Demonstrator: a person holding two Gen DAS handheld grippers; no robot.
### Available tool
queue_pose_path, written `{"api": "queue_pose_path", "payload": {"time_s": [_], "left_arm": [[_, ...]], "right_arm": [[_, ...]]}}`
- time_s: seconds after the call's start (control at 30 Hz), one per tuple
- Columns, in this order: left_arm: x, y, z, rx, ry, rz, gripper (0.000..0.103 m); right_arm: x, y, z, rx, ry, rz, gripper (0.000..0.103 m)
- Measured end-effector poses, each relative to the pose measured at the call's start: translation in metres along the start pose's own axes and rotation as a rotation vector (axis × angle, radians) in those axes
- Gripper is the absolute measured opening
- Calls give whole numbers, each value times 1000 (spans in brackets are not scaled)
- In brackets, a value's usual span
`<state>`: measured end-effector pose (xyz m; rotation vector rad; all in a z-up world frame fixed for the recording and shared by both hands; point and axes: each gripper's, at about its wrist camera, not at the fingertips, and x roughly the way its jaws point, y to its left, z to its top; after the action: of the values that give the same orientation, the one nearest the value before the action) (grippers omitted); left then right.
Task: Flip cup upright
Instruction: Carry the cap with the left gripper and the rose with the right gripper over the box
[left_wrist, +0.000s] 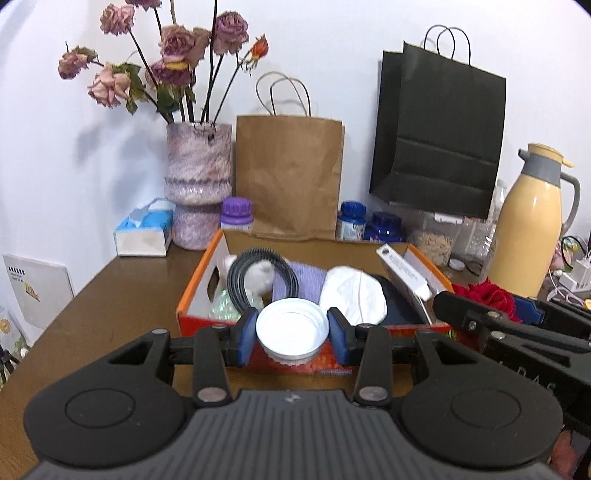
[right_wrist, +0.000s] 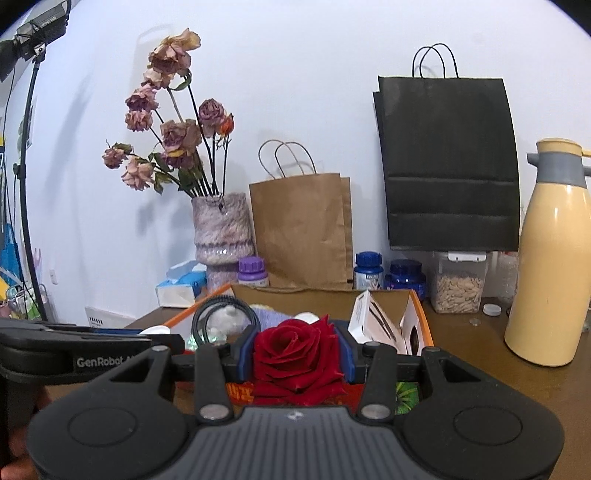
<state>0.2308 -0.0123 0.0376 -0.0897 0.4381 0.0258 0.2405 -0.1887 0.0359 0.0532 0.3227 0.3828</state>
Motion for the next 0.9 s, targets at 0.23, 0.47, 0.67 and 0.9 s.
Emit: {"api": "queue_pose_path", "payload": {"time_s": [0.23, 0.47, 0.67, 0.9], "left_arm": [[7, 7, 16, -28, -31, 9, 41], [23, 16, 29, -49, -45, 19, 41], [44, 22, 38, -52, -46, 28, 41], [69, 26, 48, -47, -47, 32, 41]], "right_arm": [[12, 7, 13, -3, -16, -12, 43], [33, 9, 21, 0, -3, -30, 43], [57, 8, 28, 2, 5, -36, 43], [86, 4, 33, -4, 21, -42, 43]]}}
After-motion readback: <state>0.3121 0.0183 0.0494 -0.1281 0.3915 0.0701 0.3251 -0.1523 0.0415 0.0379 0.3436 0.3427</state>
